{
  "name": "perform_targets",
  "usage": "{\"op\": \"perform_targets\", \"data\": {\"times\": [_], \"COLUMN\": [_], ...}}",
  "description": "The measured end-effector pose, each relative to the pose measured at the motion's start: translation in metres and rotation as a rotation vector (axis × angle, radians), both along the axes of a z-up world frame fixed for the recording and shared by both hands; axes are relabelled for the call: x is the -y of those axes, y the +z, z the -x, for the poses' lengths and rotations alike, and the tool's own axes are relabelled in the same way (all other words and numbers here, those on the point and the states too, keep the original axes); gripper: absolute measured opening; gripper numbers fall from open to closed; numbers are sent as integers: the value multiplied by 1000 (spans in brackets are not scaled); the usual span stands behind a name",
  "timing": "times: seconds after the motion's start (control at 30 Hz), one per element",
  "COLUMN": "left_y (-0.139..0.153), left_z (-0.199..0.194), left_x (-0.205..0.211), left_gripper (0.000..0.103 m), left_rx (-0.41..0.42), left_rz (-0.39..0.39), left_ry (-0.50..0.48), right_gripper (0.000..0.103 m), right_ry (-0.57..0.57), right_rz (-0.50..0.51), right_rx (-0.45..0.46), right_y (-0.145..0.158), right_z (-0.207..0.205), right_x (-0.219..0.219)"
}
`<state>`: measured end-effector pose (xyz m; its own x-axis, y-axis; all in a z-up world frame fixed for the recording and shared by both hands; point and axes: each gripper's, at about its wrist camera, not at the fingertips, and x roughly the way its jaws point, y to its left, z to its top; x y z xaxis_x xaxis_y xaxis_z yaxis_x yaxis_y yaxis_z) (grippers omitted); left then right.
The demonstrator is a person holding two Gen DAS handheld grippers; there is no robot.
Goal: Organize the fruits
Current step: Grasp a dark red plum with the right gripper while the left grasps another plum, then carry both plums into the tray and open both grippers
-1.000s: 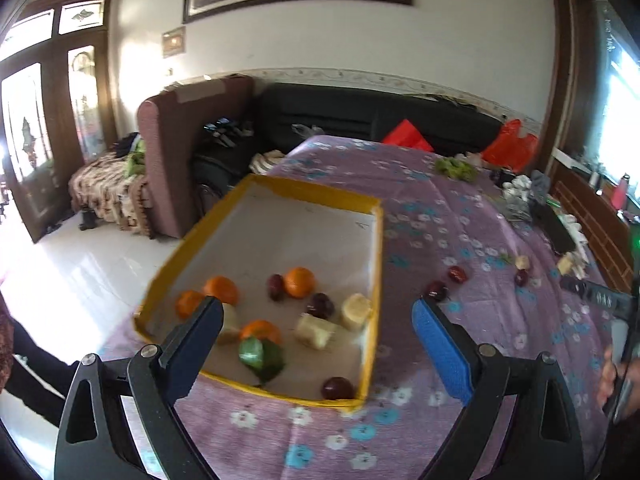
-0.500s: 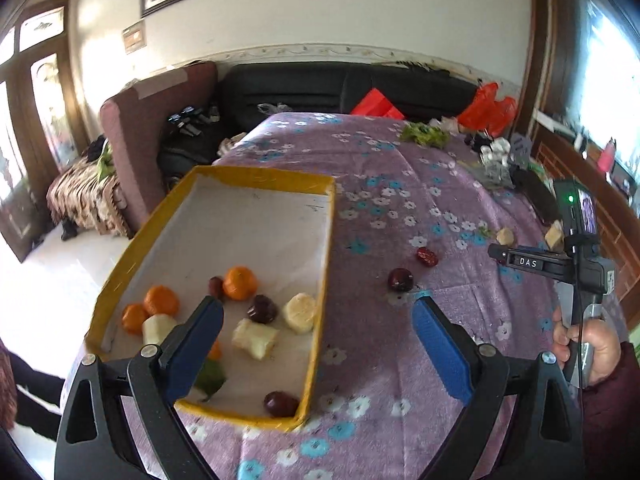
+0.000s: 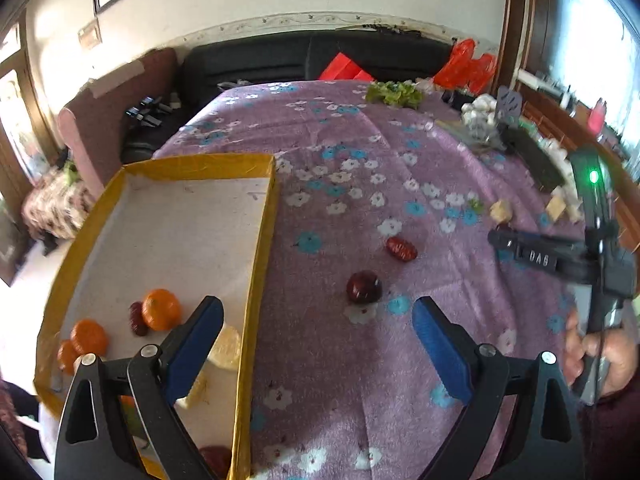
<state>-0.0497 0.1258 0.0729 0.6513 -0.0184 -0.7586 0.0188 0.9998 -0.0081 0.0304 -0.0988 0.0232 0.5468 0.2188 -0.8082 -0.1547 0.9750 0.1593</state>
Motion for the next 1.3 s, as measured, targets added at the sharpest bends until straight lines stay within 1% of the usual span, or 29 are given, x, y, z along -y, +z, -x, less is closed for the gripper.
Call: {"op": "perform_targets", "data": {"times": [0.03,0.07,0.1,0.13,0.2,0.3,0.37,0.4,0.43,0.5,0.67,0.83,1.07,1.1,1.13,1.17,1.2,1.23,1.3], "left_y": [1,0,-2,-6,-14,-30,-39,-42,-42,-43,-45,-46,-54,-56,-58,-60,-61,-61,-62], "left_z": [-6,-11,-18,-26,-39,-52,-54,-55,-54,-55,-54,-54,-45,-44,-43,-43,-42,-41,-37], "left_x": [-3,-4,-3,0,3,13,20,22,24,28,34,35,41,42,44,45,47,49,57], "left_gripper": [82,72,50,42,43,43,48,53,58,59,59,58,58,57,46,39,23,23,23], "left_rx": [-2,-10,-30,-53,-78,-112,-120,-121,-97,-91,-83,-80,-89,-90,-91,-94,-98,-99,-77], "left_rz": [26,30,14,-3,-5,-54,-72,-80,-81,-97,-106,-87,-52,-50,-50,-43,-31,-33,-83], "left_ry": [-18,-27,-28,-29,-28,-29,-45,-47,-47,-56,-89,-92,-135,-137,-143,-156,-167,-171,-171], "right_gripper": [32,32,32,32,32,32,32,32,32,32,32,32,32,32,32,32,32,32,32], "right_ry": [-3,-3,-3,-4,-3,1,1,1,2,3,9,7,6,8,10,11,12,13,14], "right_rz": [-16,-24,-30,-35,-46,-60,-67,-69,-69,-67,-55,-57,-54,-53,-52,-51,-50,-48,-47], "right_rx": [-2,-1,1,6,9,14,12,11,11,11,9,0,3,3,2,1,1,1,1], "right_y": [1,2,3,5,7,10,11,10,11,10,9,6,7,6,6,6,5,5,5], "right_z": [0,1,1,2,2,4,4,4,4,4,5,4,5,5,5,5,5,5,5], "right_x": [2,4,5,6,8,10,10,10,10,10,6,6,6,6,5,4,4,4,4]}}
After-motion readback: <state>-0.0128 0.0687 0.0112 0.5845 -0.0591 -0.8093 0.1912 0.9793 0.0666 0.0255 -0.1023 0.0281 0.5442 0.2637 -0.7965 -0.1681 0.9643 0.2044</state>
